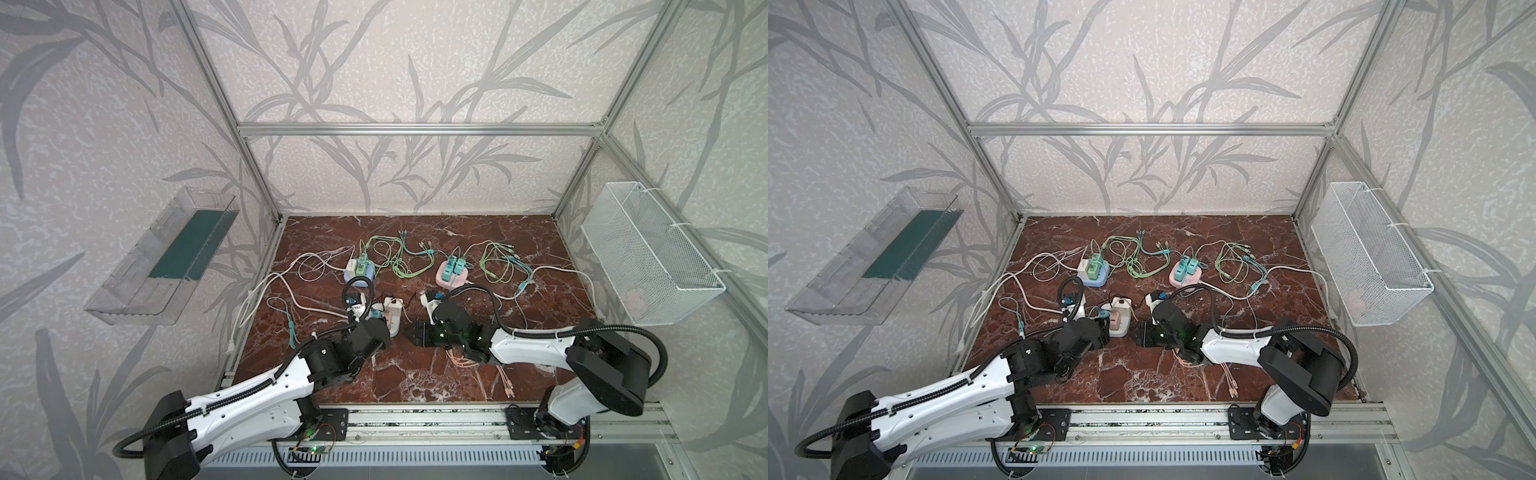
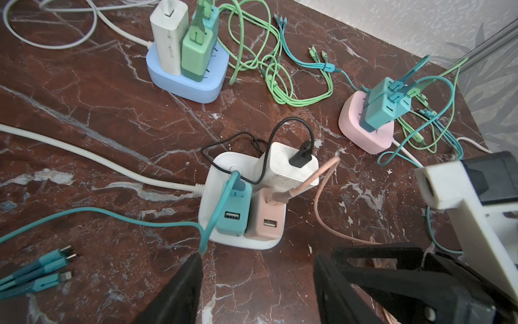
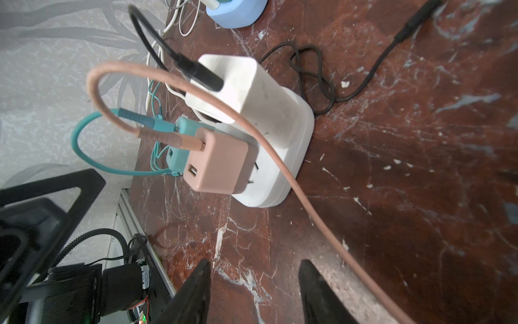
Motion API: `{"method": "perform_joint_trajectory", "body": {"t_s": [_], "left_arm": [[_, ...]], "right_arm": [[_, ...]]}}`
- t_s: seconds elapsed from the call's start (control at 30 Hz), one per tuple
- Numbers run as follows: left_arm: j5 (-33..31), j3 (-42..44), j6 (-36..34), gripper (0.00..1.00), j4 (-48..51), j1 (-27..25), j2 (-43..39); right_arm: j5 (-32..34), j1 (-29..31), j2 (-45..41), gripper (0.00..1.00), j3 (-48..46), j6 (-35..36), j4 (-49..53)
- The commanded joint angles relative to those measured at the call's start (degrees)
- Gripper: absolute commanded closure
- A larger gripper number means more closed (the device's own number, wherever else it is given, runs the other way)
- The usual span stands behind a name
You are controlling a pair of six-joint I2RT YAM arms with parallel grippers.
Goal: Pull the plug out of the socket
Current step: 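Move both grippers toward the white power strip nearest the robot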
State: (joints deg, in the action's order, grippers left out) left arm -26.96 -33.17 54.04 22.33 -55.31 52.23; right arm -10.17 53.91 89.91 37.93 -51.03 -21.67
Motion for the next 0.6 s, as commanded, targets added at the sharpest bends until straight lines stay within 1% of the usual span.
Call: {"method": "perform_joint_trajectory", "body": {"t_s": [0.0,0.1,0.27,0.33,0.4,0.47,0.57], "left_arm": [[4.6,1.1,-2.3,0.39,-2.3,1.5,0.3],[6.2,1.7,-2.9,0.41,-3.4,2.8,0.7],[9.2,2.6,-3.3,0.5,-5.3,6.0,1.3],[9.8,2.8,-4.0,0.5,-5.9,6.9,1.9],[10.0,4.2,-5.7,0.5,-8.9,7.8,3.1],[11.8,4.9,-6.6,0.5,-11.2,9.4,5.2],[13.2,2.9,-7.3,0.49,-10.3,10.2,7.9]], "right_arm": [[-0.3,0.3,2.3,0.49,3.0,0.0,-1.6],[0.0,0.3,3.9,0.49,4.2,0.2,-1.5],[0.5,0.2,6.1,0.49,5.6,0.6,-1.2],[0.6,0.3,7.0,0.49,6.0,1.6,-1.5],[1.6,0.2,8.4,0.49,5.9,3.1,-2.9],[1.9,-0.2,10.5,0.49,5.8,2.4,-4.2],[1.2,-0.5,11.1,0.5,5.3,1.2,-5.9]]}}
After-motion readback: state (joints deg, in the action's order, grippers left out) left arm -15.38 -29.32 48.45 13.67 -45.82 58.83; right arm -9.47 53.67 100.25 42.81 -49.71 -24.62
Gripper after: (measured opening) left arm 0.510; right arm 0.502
